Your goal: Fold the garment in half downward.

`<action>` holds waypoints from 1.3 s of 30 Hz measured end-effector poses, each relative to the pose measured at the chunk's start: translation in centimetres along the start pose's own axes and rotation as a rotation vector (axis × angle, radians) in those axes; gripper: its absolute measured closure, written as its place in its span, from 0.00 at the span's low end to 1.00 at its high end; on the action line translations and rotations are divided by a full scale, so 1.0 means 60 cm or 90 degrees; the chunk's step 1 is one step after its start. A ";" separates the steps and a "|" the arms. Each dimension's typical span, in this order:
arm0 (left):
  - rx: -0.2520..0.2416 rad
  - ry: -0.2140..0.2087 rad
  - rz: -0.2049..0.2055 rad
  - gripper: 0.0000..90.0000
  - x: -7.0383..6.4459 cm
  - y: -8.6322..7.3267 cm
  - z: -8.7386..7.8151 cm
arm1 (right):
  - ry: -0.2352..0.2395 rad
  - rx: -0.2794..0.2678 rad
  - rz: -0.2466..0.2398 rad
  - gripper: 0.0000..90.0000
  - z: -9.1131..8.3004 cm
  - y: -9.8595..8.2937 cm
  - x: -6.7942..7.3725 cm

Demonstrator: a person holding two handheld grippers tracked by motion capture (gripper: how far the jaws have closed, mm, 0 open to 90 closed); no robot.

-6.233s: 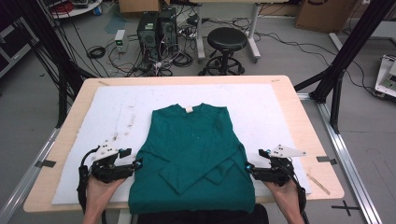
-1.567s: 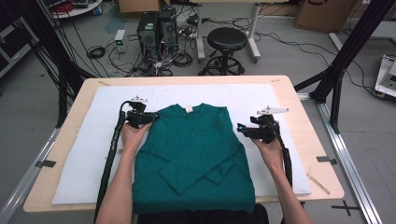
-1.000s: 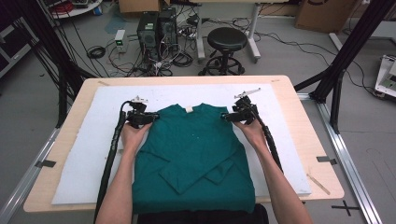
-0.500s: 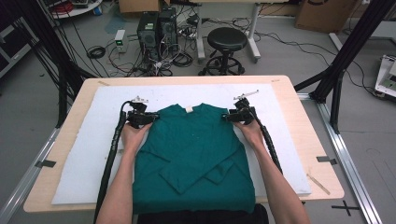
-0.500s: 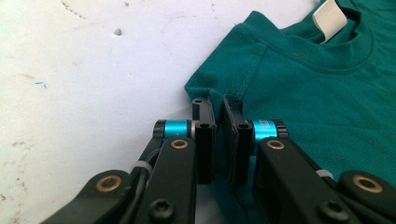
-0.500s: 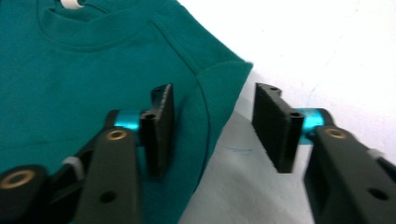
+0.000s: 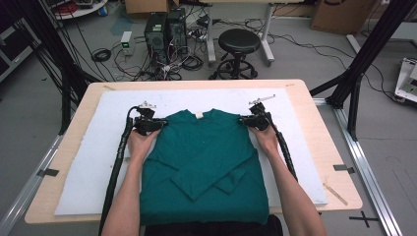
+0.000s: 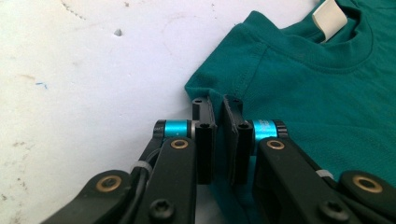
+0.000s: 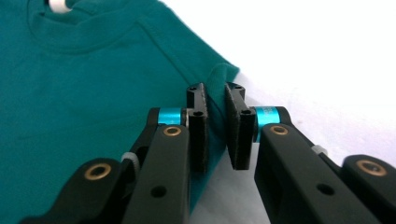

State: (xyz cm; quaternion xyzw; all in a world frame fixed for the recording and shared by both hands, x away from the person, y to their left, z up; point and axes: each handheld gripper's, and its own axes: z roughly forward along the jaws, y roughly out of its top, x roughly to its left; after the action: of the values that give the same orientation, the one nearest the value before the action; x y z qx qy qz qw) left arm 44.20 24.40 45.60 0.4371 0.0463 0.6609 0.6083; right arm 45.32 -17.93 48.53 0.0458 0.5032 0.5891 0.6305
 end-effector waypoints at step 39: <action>-0.025 0.015 -0.011 0.94 -0.013 0.020 -0.021 | -0.026 -0.023 0.010 0.94 -0.027 0.009 0.004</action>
State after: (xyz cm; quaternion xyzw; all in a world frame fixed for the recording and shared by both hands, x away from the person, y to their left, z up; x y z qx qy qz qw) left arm 42.38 24.02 45.11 0.4170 0.0439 0.6615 0.6218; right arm 43.75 -18.46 47.96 0.0503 0.4788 0.6020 0.6370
